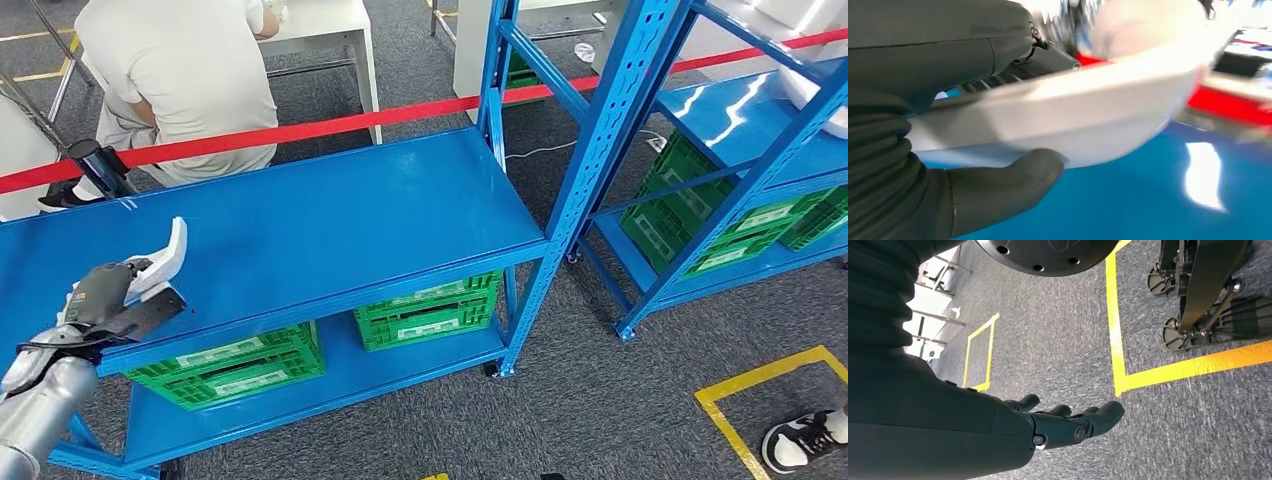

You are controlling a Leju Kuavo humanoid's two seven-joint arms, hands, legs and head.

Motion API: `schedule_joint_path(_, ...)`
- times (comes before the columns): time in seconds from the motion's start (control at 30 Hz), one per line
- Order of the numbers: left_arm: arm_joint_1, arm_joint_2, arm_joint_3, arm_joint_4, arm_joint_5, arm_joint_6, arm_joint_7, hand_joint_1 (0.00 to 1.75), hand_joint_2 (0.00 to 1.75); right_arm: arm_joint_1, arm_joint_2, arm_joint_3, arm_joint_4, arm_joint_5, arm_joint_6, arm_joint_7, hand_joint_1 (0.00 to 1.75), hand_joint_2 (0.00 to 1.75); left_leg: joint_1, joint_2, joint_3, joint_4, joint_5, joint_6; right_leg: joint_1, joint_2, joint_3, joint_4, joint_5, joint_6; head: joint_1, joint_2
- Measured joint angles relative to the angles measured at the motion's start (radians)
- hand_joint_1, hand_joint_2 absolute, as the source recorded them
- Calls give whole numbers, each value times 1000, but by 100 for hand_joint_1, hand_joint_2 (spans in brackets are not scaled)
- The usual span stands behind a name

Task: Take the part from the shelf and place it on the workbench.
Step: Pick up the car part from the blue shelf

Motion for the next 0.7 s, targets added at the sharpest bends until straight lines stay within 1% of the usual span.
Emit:
schedule_joint_path(0.07, 23, -17, 100, -83, 199, -191, -69, 175, 175, 1, 0, -1, 0, 4, 0, 0, 0, 175, -1, -1, 1, 0, -1, 1, -1, -1, 2, 0, -1, 1, 0, 0)
schedule_joint_path(0.1, 40, -26, 145, -130, 281, -271, -82, 175, 175, 0, 0, -1, 0, 6, 0, -1, 0, 175, -1, -1, 2, 0, -1, 2, -1, -1, 3, 0, -2, 2, 0, 0)
schedule_joint_path(0.13, 59, -37, 186, -180, 343, -332, -82, 175, 175, 0, 0, -2, 0, 7, 0, -1, 0, 175, -1, -1, 3, 0, -1, 2, -1, -2, 5, 0, -2, 3, 0, 0)
schedule_joint_path(0.17, 80, -45, 217, -226, 376, -365, -74, 175, 175, -1, 0, -4, 0, 8, 0, -2, 0, 175, -1, -1, 2, 0, -2, 2, -1, -2, 6, 0, -3, 3, 0, 0)
schedule_joint_path(0.23, 117, -59, 260, -300, 401, -391, -61, 175, 175, -1, 0, -7, 0, 9, 0, -1, 0, 175, -1, 2, 2, 0, -5, 2, -2, 1, 8, 0, -4, 2, 0, 0)
schedule_joint_path(0.3, 144, -65, 291, -351, 430, -418, -62, 175, 175, 1, 0, -9, 0, 10, 0, -1, 0, 175, -1, 5, 4, 0, -7, 2, -2, 4, 8, 0, -4, 2, 0, 0)
schedule_joint_path(0.4, 184, -76, 323, -434, 542, -508, -59, 175, 175, 2, 0, -15, 0, 9, -2, -2, 0, 175, -1, 5, 9, 0, -6, 2, -2, 5, 7, 0, -4, 2, 0, 0)
schedule_joint_path(0.5, 246, -92, 336, -580, 730, -627, -10, 175, 175, 1, 0, -25, 0, 3, -9, -2, 0, 175, -1, 5, 9, 0, -6, 2, -1, 5, 7, 1, -5, 2, 0, 0)
schedule_joint_path(0.7, 364, -123, 360, -877, 1175, -847, 150, 175, 175, 2, 5, -53, 0, -8, -20, 10, 0, 175, -3, 5, 9, 1, -12, 4, -7, 5, 7, 0, -8, 6, 0, 0)
